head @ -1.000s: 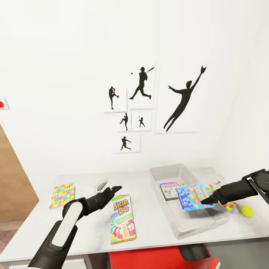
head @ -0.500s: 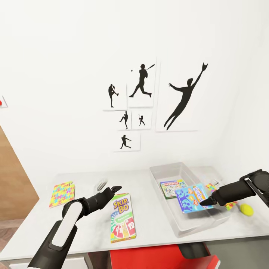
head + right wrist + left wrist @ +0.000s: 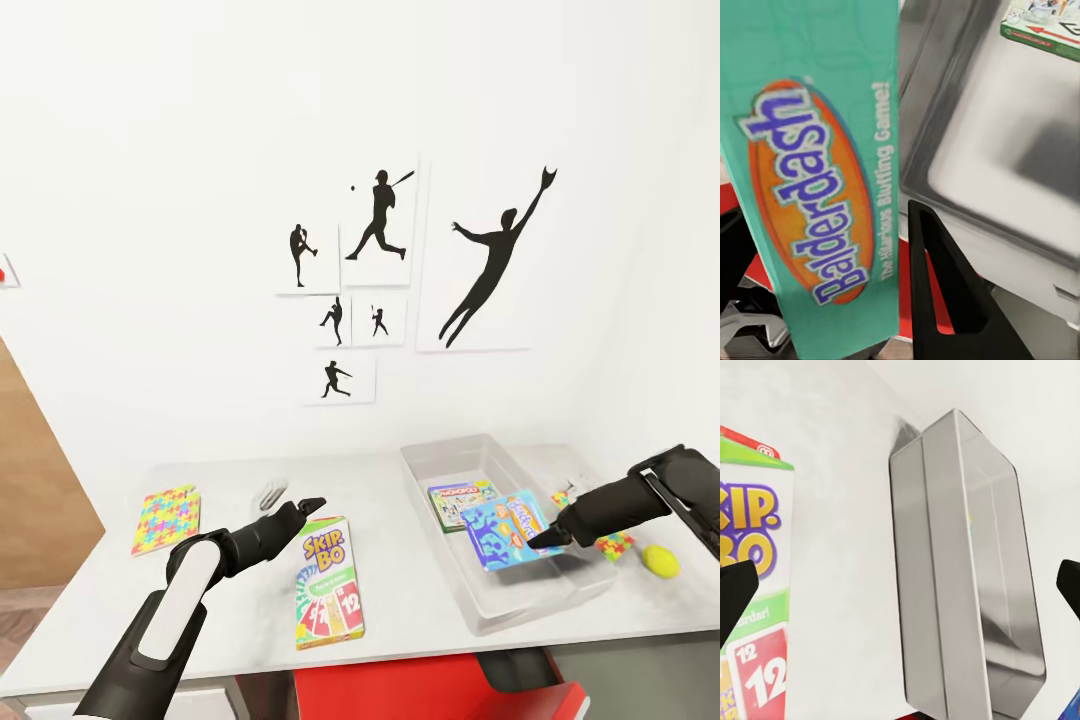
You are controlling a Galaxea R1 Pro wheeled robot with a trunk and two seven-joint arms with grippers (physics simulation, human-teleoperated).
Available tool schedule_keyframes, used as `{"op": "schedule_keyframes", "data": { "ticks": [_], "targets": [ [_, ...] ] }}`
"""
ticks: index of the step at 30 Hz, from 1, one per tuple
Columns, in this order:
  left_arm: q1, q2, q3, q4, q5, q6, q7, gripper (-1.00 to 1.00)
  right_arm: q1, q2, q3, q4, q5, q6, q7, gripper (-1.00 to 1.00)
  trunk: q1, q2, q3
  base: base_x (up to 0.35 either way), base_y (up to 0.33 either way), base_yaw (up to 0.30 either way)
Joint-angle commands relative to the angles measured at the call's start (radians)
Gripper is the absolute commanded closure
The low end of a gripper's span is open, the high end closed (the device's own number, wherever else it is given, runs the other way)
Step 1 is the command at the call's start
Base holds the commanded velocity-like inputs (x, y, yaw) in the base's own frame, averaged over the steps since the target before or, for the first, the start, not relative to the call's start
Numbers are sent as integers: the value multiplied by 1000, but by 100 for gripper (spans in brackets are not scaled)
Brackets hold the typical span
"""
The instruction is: Put all the toys in the child's room - the three board games (two on the bed and one on the table), the two jigsaw puzzles on the table, and the tennis ball on the table - inside the toy box on the table in the child's room.
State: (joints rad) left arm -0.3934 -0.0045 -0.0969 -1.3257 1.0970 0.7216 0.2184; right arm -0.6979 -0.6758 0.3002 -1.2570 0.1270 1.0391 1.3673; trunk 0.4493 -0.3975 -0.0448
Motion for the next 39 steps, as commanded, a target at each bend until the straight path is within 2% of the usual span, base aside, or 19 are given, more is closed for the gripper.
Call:
{"op": "schedule_keyframes", "data": {
  "ticks": [1, 4, 5, 8, 13, 18, 22, 30, 39],
  "targets": [
    [-1, 0, 0, -1, 11, 2, 10, -100, -2, 0, 1, -1, 11, 8, 10, 100, 1, -3, -3, 0, 0, 0],
    [-1, 0, 0, -1, 11, 2, 10, -100, -21, 4, 41, 2, 11, 8, 9, 100, 1, -3, -3, 0, 0, 0],
    [-1, 0, 0, -1, 11, 2, 10, -100, -21, 4, 41, 2, 11, 8, 9, 100, 1, -3, -3, 0, 0, 0],
    [-1, 0, 0, -1, 11, 2, 10, -100, -41, 13, 74, 6, 12, 8, 9, 100, 1, -3, -3, 0, 0, 0],
    [-1, -1, 0, -1, 11, 2, 11, -100, -62, 21, 101, 10, 13, 8, 9, 100, 1, -3, -4, 0, 0, 0],
    [-1, 0, 0, -1, 11, 2, 11, -100, -72, 24, 111, 12, 15, 8, 9, 100, 1, -3, -7, 0, 0, 0],
    [-1, 0, 0, -1, 11, 2, 12, -100, -81, 26, 119, 14, 33, 8, 9, 100, 1, -3, -11, 0, 0, 0],
    [-1, 0, 0, -1, 10, 2, 12, -100, -94, 29, 124, 16, 56, 8, 10, 100, 1, -3, -21, 0, 0, 0],
    [-1, -1, 0, -1, 9, 2, 13, -100, -106, 29, 126, 18, 65, 8, 9, 100, 1, -3, -30, 0, 0, 0]
  ]
}}
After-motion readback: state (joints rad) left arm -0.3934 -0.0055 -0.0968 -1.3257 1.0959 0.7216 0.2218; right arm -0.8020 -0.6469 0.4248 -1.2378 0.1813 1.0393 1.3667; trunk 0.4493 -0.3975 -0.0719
